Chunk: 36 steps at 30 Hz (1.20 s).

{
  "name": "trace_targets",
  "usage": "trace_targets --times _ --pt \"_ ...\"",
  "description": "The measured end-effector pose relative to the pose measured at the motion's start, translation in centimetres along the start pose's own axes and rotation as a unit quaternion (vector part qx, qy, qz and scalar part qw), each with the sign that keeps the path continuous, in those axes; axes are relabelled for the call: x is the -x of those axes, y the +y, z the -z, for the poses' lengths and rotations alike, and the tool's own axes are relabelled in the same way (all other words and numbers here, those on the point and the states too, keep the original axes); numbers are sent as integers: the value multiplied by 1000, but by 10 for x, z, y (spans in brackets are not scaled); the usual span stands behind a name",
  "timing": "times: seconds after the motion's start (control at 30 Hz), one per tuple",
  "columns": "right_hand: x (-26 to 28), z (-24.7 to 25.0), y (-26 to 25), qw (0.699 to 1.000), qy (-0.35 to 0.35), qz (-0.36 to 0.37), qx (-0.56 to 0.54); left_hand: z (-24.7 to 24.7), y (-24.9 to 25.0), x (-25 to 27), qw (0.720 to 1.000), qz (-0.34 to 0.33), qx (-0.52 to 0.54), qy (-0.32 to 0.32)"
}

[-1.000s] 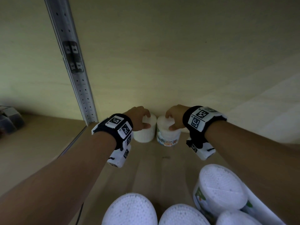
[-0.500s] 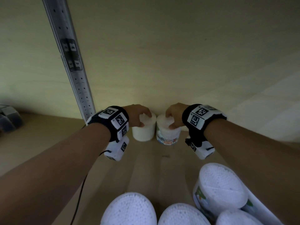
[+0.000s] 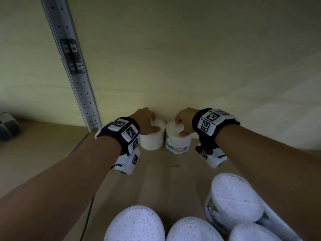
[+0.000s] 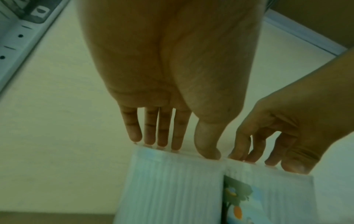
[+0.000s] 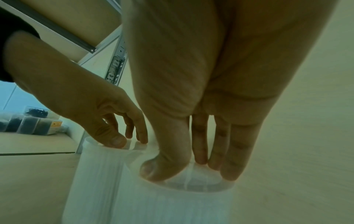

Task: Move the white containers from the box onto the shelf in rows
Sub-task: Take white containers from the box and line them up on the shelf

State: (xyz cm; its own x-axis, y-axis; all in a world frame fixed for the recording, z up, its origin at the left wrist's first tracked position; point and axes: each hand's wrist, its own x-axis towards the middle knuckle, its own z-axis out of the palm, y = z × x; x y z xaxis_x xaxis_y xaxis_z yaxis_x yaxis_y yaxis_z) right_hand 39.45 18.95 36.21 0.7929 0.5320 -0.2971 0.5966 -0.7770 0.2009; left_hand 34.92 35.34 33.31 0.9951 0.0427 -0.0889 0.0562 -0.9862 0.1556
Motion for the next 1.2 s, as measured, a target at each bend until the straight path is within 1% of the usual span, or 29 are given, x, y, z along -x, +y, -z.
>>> trace_targets --times 0.17,0.3,0.4,0.43,0.53,0.57,0.67,0.77,1.0,1.2 --pt "-2 -1 -1 1000 1 -3 5 6 -2 5 999 -25 27 -36" --pt "-4 -2 0 1000 1 -7 -3 10 3 7 996 -57 45 -51" --pt "-7 -5 0 1000 4 -17 -19 12 2 6 994 -61 58 -68" --pt "-7 -5 0 1000 3 -18 -23 12 1 5 995 -52 62 -53" --pt "-7 -4 0 1000 1 -16 -26 5 -1 3 998 -6 42 40" --pt "-7 -4 1 1000 2 -15 -23 2 0 2 998 8 32 49" --pt "-9 -5 1 1000 3 -18 -20 -5 5 1 999 30 -3 25" --pt "-10 -5 1 1000 -2 -19 -18 -5 7 1 999 29 -14 10" --pt "-12 -8 2 1000 5 -9 -2 5 5 6 999 -11 31 -24" --pt "-12 -7 3 1000 11 -3 -3 15 9 10 995 -42 49 -75"
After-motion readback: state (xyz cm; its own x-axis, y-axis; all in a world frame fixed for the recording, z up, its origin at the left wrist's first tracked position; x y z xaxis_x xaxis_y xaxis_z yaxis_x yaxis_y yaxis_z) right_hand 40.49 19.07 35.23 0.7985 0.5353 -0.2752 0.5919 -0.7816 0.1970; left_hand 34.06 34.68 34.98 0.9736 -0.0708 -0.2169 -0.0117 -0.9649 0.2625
